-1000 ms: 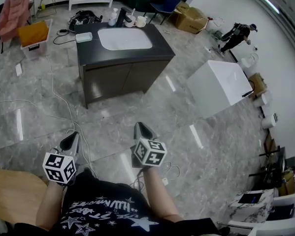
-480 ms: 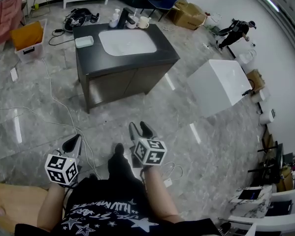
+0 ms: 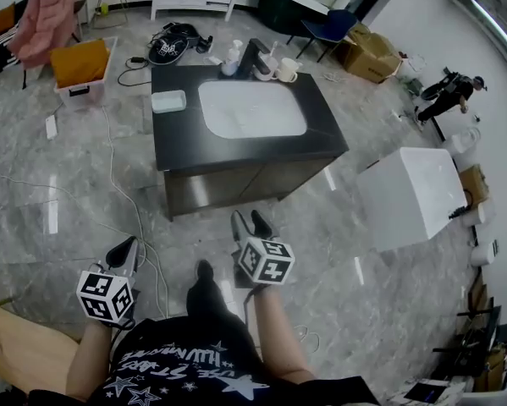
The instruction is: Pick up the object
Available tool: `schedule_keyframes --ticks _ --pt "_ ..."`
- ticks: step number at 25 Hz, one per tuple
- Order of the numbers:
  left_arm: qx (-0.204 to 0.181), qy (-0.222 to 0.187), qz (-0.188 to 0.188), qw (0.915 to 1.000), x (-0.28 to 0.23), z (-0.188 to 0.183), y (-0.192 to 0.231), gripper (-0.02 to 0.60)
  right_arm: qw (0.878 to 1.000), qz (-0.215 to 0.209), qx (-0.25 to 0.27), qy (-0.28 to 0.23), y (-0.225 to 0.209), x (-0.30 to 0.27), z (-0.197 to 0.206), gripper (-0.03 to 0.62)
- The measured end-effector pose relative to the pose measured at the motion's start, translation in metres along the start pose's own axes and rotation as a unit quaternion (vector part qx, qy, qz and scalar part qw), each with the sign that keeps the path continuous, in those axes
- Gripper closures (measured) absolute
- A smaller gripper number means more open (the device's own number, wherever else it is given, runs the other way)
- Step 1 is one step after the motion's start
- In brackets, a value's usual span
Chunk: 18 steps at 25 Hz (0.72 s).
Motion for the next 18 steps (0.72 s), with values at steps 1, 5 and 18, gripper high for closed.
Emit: schedule_keyframes --ticks 1,5,18 --pt "0.0 -0.003 -0.008 1.0 -0.013 -0.009 -0.002 0.572 1.0 -0.008 0.002 0.001 -0.009 -0.016 -0.011 0.381" --pt "0.005 -0.018 -0.034 0.9992 -0.058 -0.043 -0.014 0.572 0.999 -0.046 0.019 0.005 -0.041 -0.073 -0.057 0.379" --pt "0.024 -0.044 -0.132 0.99 -0.132 -0.091 -0.035 0.572 0.988 -0.148 0.028 0.044 -0.078 -0.173 -0.099 0.379"
Point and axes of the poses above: the fingertips, and each gripper's own axes: x backward along the fingers, y to its left, z out of its underside, the point moved 9 cm from there along x, backward along the fingers, and after that the axes turned 7 degrees about x, right-handed, at the moved point
